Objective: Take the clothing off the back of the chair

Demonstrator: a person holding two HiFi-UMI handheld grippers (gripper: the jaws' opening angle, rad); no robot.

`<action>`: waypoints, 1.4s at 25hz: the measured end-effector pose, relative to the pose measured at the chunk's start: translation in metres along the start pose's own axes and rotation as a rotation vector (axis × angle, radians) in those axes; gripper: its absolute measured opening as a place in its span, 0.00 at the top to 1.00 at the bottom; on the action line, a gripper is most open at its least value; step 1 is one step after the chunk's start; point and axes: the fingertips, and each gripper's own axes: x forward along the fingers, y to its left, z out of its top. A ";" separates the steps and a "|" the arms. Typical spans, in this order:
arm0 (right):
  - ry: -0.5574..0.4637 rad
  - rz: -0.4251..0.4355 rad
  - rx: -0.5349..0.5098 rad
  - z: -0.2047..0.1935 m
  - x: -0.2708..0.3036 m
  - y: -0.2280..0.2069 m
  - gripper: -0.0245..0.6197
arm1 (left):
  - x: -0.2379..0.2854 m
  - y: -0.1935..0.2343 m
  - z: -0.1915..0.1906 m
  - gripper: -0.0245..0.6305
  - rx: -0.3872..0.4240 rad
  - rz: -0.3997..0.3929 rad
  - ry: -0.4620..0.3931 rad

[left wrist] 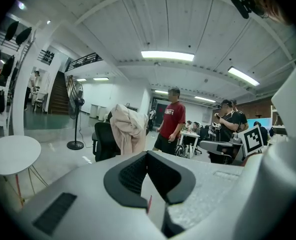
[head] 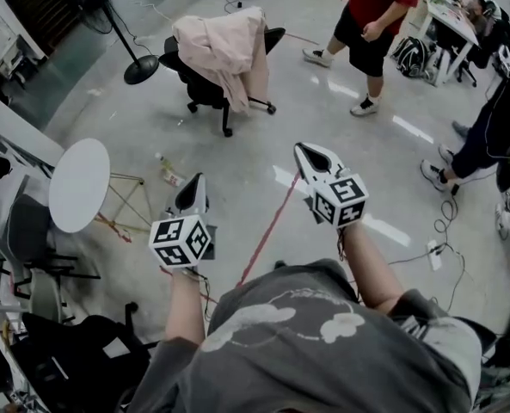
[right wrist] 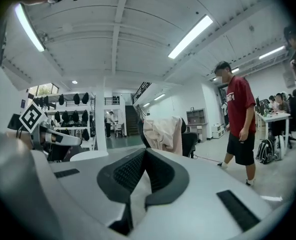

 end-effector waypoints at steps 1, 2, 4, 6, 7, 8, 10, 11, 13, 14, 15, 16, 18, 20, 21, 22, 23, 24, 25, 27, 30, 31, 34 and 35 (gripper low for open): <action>0.005 -0.001 0.007 -0.002 0.001 -0.007 0.97 | 0.004 0.000 0.001 0.96 0.002 0.007 -0.004; 0.011 -0.002 0.015 -0.006 0.002 -0.014 0.97 | 0.008 -0.001 0.002 0.96 0.005 0.014 -0.007; 0.022 -0.002 0.027 -0.011 0.004 -0.025 0.97 | 0.016 -0.003 0.002 0.96 0.007 0.024 -0.011; 0.026 -0.003 0.024 -0.011 0.007 -0.035 0.97 | 0.023 -0.004 0.002 0.96 0.007 0.034 -0.010; 0.024 -0.003 0.022 -0.009 0.010 -0.039 0.97 | 0.028 -0.005 0.003 0.96 0.007 0.036 -0.009; 0.022 -0.003 0.022 -0.006 0.012 -0.043 0.97 | 0.031 -0.006 0.003 0.96 0.006 0.035 -0.006; 0.015 -0.002 0.023 -0.002 0.016 -0.050 0.97 | 0.039 -0.009 0.003 0.96 0.011 0.029 0.001; 0.012 -0.003 0.022 -0.001 0.019 -0.054 0.97 | 0.043 -0.009 0.003 0.96 0.014 0.030 0.004; 0.011 -0.011 0.026 0.000 0.026 -0.062 0.97 | 0.053 -0.006 0.006 0.96 0.012 0.036 0.003; 0.012 -0.016 0.030 0.000 0.029 -0.066 0.97 | 0.058 -0.004 0.008 0.96 0.010 0.037 0.000; 0.015 -0.022 0.036 -0.001 0.033 -0.070 0.97 | 0.064 -0.002 0.010 0.96 0.010 0.034 0.000; 0.021 -0.026 0.041 -0.003 0.037 -0.074 0.97 | 0.070 -0.001 0.011 0.96 0.014 0.029 0.001; 0.032 -0.030 0.046 -0.005 0.047 -0.080 0.97 | 0.084 0.003 0.013 0.96 0.027 0.019 0.007; 0.036 -0.031 0.042 -0.003 0.062 -0.086 0.97 | 0.099 0.012 0.017 0.96 0.024 0.014 0.010; 0.036 -0.031 0.040 -0.001 0.070 -0.088 0.97 | 0.107 0.017 0.019 0.96 0.017 0.012 0.011; 0.035 -0.031 0.041 0.001 0.078 -0.091 0.97 | 0.116 0.022 0.021 0.96 0.011 0.010 0.012; 0.035 -0.029 0.042 0.003 0.087 -0.094 0.97 | 0.124 0.026 0.023 0.96 0.009 0.009 0.012; 0.035 -0.029 0.043 0.005 0.096 -0.098 0.97 | 0.132 0.031 0.026 0.96 0.010 0.007 0.012; 0.035 -0.030 0.045 0.007 0.106 -0.102 0.97 | 0.141 0.036 0.029 0.96 0.011 0.006 0.012; 0.036 -0.037 0.052 0.011 0.126 -0.108 0.97 | 0.157 0.048 0.038 0.96 0.013 0.003 0.009; 0.036 -0.045 0.057 0.021 0.159 -0.114 0.97 | 0.178 0.074 0.053 0.96 0.009 0.013 0.003; 0.037 -0.046 0.058 0.025 0.170 -0.115 0.97 | 0.185 0.083 0.059 0.96 0.007 0.019 0.001; 0.037 -0.040 0.069 0.036 0.201 -0.116 0.96 | 0.200 0.105 0.075 0.96 0.009 0.027 -0.009; 0.036 -0.036 0.072 0.040 0.211 -0.116 0.94 | 0.205 0.111 0.079 0.96 0.010 0.027 -0.013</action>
